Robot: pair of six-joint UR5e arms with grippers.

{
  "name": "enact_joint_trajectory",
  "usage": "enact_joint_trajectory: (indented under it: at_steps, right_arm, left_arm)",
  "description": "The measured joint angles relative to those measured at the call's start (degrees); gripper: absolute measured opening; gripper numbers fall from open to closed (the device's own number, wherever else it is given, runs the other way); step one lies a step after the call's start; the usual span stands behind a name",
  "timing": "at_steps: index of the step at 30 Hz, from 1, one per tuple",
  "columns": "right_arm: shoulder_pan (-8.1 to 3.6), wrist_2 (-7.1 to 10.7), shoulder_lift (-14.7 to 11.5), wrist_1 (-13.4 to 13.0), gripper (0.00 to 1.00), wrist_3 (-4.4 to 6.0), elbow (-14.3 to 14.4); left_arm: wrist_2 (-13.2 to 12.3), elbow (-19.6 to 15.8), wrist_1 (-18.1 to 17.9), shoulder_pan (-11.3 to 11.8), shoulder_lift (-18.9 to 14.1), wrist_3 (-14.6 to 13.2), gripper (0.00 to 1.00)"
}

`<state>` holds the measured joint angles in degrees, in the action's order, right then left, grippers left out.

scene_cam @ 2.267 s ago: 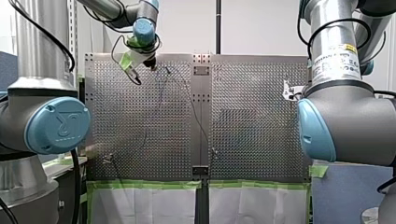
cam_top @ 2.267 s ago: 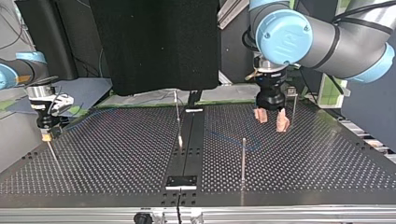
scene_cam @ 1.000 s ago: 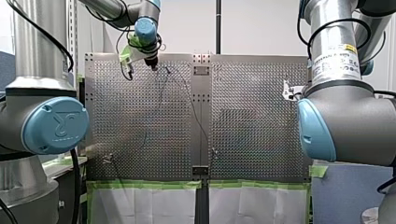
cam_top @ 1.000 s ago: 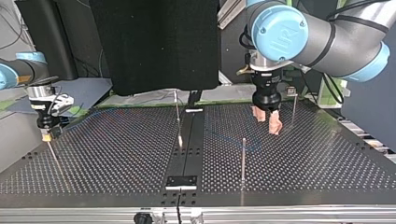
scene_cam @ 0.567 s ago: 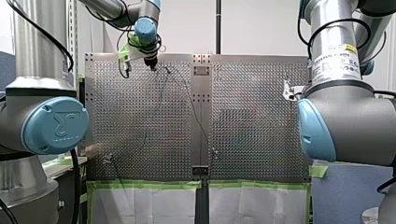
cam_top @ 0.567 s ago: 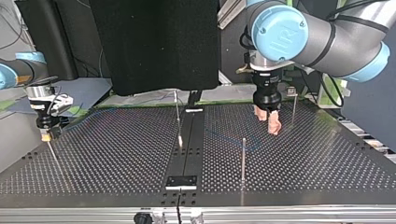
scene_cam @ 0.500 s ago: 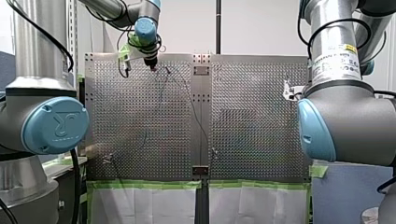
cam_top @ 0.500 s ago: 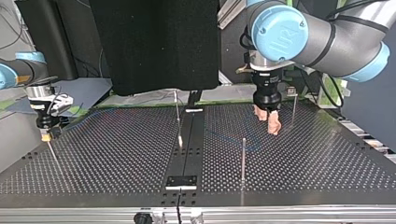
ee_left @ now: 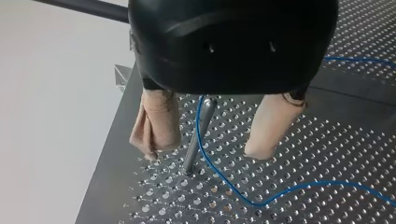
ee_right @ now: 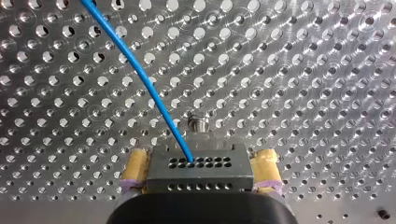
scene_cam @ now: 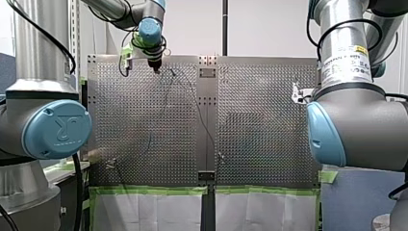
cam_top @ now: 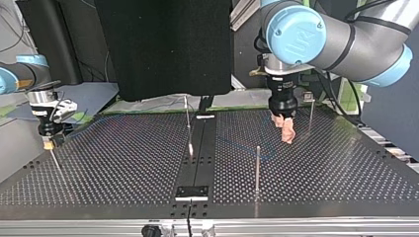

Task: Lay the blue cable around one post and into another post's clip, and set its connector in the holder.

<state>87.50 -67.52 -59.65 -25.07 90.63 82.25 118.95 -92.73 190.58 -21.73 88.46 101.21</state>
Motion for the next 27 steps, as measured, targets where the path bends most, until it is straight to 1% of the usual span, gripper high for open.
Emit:
enact_joint_trajectory:
  at_steps: [27]
  right_arm:
    - [-0.15, 0.03, 0.00, 0.21, 0.92, 0.00, -0.13]
  left_arm:
    - [0.00, 0.00, 0.22, 0.00, -0.01, -14.79, 1.00]
